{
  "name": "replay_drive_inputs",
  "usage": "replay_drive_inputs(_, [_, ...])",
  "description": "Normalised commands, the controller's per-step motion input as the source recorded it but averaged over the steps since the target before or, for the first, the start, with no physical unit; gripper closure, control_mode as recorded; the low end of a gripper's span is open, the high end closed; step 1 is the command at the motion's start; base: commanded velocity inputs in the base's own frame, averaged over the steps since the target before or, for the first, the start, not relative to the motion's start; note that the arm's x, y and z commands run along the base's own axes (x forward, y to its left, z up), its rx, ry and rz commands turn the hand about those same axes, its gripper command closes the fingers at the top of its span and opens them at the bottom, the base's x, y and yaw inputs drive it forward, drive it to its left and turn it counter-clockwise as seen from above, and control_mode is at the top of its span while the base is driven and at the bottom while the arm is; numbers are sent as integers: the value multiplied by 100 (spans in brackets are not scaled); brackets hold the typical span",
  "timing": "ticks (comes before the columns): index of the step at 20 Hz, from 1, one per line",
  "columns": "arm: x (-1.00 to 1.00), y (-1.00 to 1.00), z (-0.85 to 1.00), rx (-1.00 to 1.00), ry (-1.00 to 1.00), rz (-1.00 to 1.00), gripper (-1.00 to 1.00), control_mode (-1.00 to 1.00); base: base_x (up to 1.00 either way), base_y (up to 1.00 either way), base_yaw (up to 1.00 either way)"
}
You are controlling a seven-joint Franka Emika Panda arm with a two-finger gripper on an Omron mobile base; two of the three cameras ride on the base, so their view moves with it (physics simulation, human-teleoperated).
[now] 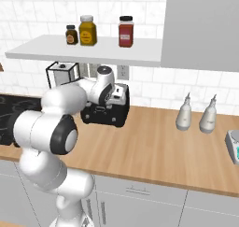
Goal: Start the toaster. Once the lever pops up, take the bread to the plate on the dining counter.
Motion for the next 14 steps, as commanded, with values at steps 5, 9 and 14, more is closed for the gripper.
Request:
replay_drive_inputs(5, [25,0,-16,0,0,0,100,-100,0,0,0])
replay_drive_inputs(9, [9,0,-21,0,0,0,100,-100,0,0,0])
replay_drive_inputs(14, [1,0,-31,0,0,0,100,-100,0,0,0])
